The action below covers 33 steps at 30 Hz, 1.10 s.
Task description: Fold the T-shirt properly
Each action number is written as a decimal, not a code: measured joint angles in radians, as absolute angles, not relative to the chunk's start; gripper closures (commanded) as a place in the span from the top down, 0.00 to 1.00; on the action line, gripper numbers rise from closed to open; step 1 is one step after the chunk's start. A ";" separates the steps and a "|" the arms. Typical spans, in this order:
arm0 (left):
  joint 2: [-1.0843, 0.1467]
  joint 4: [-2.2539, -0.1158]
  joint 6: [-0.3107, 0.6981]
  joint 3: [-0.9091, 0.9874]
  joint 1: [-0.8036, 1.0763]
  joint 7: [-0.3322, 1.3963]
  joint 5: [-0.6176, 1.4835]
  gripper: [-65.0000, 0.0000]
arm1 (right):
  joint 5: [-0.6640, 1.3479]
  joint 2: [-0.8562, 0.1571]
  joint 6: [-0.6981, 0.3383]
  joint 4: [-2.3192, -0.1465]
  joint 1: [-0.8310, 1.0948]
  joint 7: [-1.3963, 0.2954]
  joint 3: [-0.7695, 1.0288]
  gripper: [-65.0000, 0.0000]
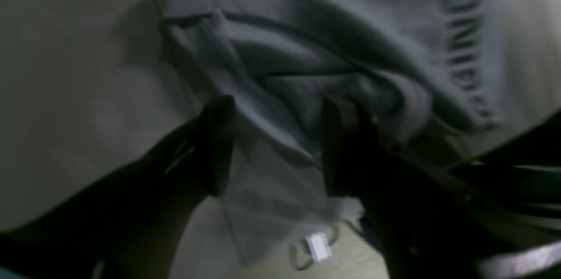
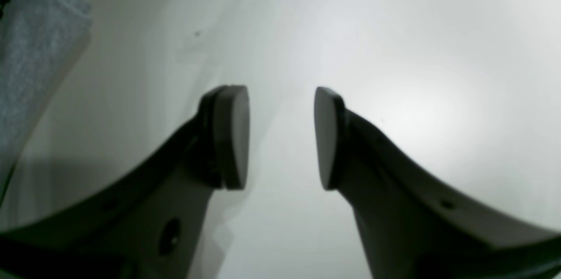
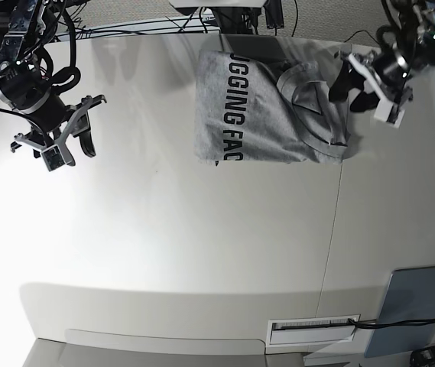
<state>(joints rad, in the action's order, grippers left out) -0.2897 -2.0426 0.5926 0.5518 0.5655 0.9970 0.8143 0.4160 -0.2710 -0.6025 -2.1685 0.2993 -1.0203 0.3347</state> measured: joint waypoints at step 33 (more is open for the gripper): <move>-0.289 -1.915 0.521 0.513 0.630 0.955 0.783 0.00 | 0.416 -0.271 -0.603 -2.168 0.299 -1.021 0.335 0.38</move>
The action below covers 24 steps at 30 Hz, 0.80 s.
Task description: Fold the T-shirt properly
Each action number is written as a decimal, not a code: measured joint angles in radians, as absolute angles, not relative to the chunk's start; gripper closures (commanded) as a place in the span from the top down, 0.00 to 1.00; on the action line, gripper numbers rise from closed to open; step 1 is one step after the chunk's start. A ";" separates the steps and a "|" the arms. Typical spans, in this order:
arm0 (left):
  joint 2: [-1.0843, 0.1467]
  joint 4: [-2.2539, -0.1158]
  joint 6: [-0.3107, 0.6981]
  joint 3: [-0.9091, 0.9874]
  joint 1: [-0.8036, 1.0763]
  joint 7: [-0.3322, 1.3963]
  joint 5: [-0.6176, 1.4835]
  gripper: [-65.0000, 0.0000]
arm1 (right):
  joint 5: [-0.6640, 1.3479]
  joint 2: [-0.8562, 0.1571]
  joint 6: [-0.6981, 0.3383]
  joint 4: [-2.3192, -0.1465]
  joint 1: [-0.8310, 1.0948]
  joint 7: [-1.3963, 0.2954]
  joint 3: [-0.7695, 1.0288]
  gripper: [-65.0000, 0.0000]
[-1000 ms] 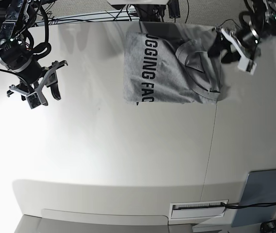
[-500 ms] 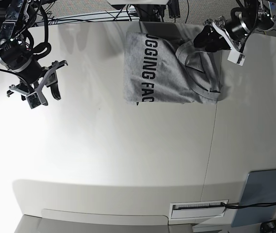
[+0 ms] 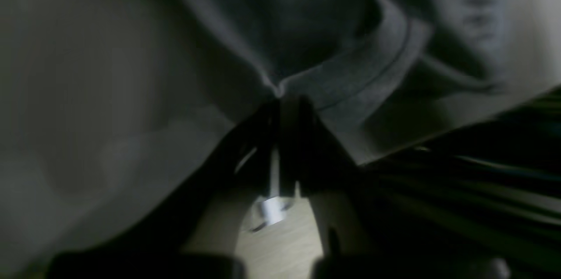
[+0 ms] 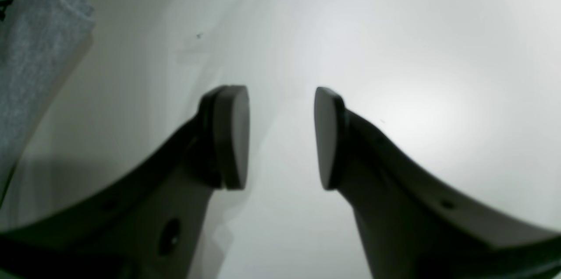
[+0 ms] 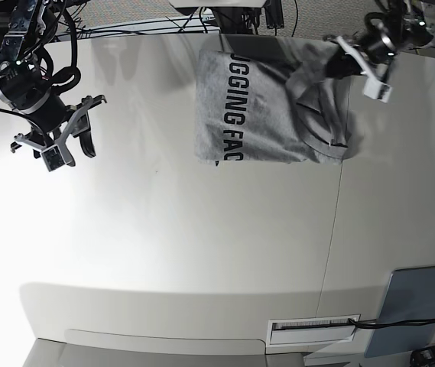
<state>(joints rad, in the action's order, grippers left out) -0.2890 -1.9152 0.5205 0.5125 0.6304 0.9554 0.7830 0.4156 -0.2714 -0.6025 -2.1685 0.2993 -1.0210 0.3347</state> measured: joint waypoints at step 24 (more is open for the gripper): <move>-0.300 -1.939 0.697 0.649 0.633 0.935 0.961 0.00 | 0.451 -0.271 -0.595 -2.168 0.257 -0.961 0.206 0.00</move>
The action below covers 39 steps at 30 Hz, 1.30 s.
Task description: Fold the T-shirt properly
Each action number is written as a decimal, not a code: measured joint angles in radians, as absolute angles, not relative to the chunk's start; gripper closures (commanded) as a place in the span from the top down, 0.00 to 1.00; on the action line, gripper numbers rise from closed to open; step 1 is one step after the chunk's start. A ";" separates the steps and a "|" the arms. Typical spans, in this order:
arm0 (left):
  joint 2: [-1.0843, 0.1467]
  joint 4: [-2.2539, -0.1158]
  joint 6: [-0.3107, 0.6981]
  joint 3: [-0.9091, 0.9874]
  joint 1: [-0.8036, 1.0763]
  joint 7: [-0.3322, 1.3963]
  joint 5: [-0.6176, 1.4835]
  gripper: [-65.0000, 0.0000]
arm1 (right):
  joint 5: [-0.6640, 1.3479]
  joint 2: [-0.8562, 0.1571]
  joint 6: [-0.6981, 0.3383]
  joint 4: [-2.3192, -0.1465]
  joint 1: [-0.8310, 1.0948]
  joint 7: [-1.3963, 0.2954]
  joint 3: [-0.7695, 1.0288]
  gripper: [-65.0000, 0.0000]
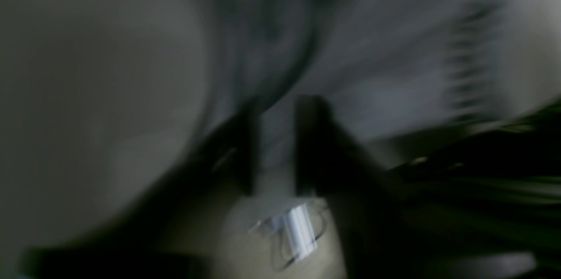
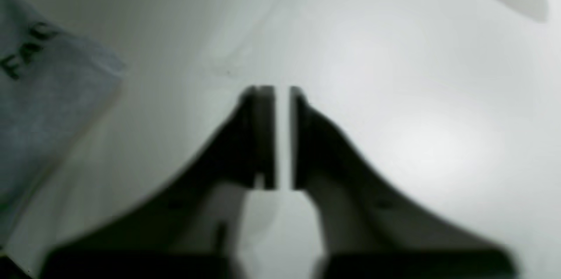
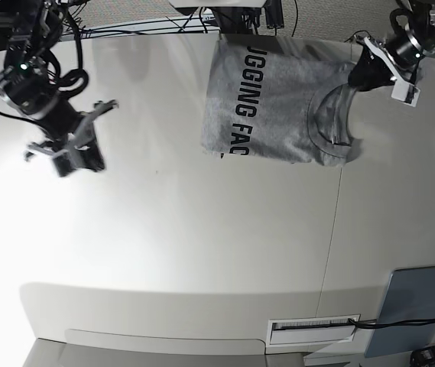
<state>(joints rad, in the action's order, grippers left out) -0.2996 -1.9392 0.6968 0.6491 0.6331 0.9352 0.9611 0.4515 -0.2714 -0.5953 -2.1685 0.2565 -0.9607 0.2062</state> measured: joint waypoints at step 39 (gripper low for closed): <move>-0.302 -1.691 0.618 0.357 0.396 0.780 0.584 0.00 | 0.033 -0.201 -0.468 -1.641 -0.043 -0.928 -0.445 0.00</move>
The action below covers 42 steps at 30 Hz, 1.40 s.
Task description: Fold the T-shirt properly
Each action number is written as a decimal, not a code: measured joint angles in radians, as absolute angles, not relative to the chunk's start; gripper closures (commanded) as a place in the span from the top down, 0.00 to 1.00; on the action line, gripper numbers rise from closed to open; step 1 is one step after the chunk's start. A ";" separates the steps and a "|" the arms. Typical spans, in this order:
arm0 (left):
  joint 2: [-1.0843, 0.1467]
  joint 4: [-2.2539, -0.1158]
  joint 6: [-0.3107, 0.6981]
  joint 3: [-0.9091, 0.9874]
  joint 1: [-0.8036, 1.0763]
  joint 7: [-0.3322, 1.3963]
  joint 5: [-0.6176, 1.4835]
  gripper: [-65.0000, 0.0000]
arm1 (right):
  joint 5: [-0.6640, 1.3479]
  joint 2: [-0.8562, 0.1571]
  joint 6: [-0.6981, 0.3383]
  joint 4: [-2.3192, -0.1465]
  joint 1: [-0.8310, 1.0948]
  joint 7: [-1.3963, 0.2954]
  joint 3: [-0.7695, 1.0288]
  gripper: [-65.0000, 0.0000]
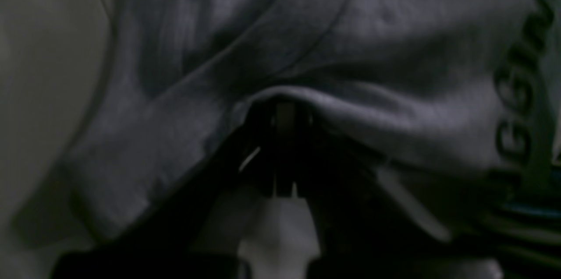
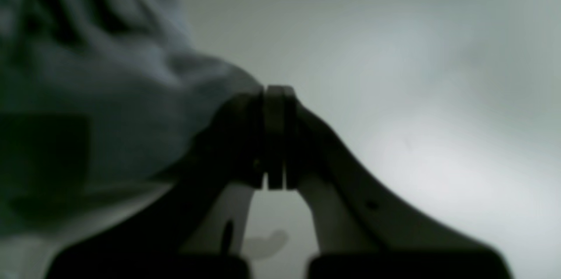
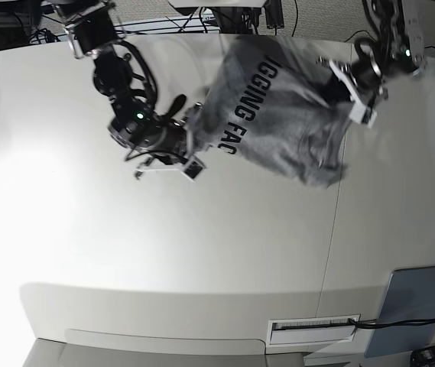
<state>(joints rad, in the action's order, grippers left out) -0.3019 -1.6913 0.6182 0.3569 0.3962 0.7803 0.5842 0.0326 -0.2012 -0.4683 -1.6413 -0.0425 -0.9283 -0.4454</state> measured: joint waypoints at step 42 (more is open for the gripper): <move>-0.427 -1.788 0.690 0.759 0.680 0.740 0.864 0.00 | 0.106 -0.147 -0.354 -2.345 0.716 -0.999 0.232 0.00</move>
